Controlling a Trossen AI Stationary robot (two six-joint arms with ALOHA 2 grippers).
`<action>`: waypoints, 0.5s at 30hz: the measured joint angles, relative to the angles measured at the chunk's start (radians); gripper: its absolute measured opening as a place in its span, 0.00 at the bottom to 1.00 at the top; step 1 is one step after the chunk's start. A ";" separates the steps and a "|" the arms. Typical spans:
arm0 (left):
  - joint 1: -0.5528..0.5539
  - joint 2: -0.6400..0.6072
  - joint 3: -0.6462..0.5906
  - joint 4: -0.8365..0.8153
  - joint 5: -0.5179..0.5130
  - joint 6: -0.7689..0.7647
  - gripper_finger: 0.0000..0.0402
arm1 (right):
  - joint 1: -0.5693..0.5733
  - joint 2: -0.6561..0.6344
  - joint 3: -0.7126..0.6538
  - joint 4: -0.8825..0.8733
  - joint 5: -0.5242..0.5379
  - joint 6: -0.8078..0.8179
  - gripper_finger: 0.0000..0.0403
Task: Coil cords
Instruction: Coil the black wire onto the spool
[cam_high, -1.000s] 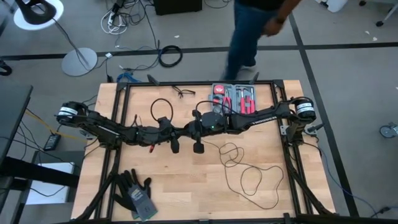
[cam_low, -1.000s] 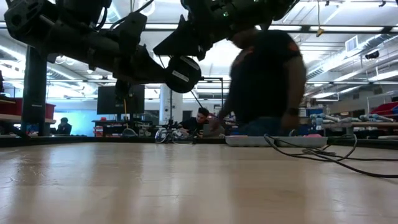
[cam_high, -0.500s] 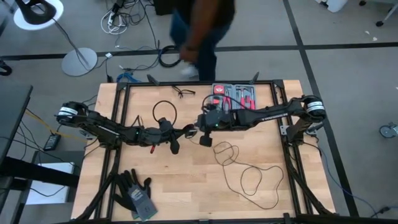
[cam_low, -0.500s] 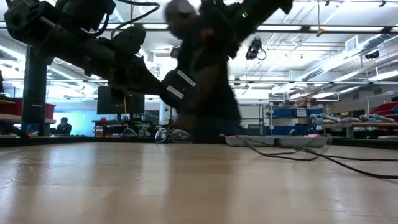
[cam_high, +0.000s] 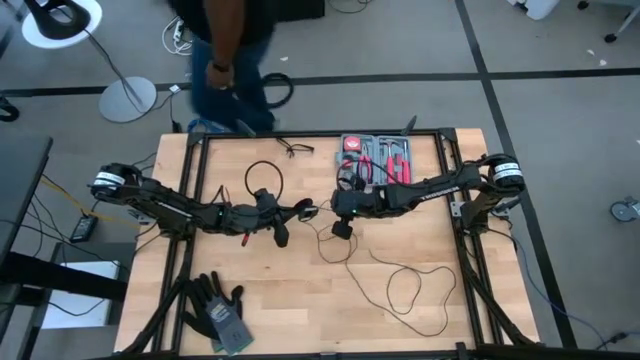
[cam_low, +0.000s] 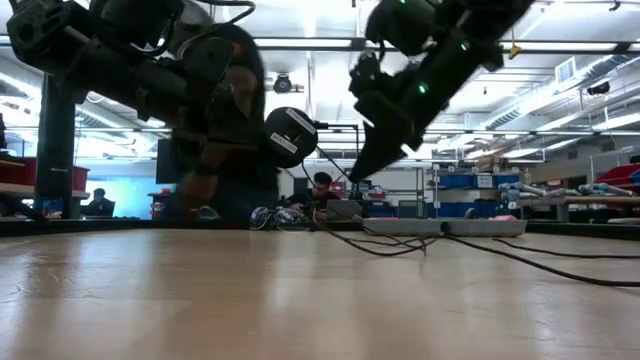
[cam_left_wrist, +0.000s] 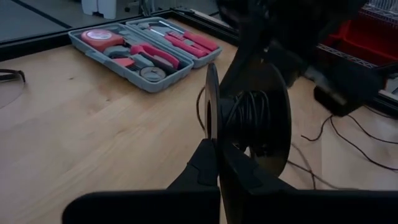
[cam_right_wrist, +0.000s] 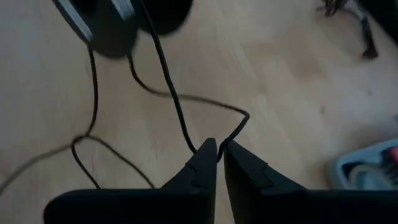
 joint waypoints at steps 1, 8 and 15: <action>0.000 0.000 0.000 0.000 -0.001 0.000 0.00 | 0.003 0.000 -0.018 0.022 0.000 0.011 0.09; -0.001 0.000 0.000 0.019 -0.047 0.028 0.00 | 0.036 -0.073 -0.081 0.042 0.002 0.041 0.17; -0.001 0.000 -0.001 0.018 -0.016 0.075 0.00 | 0.042 -0.186 -0.085 0.126 0.068 -0.040 0.22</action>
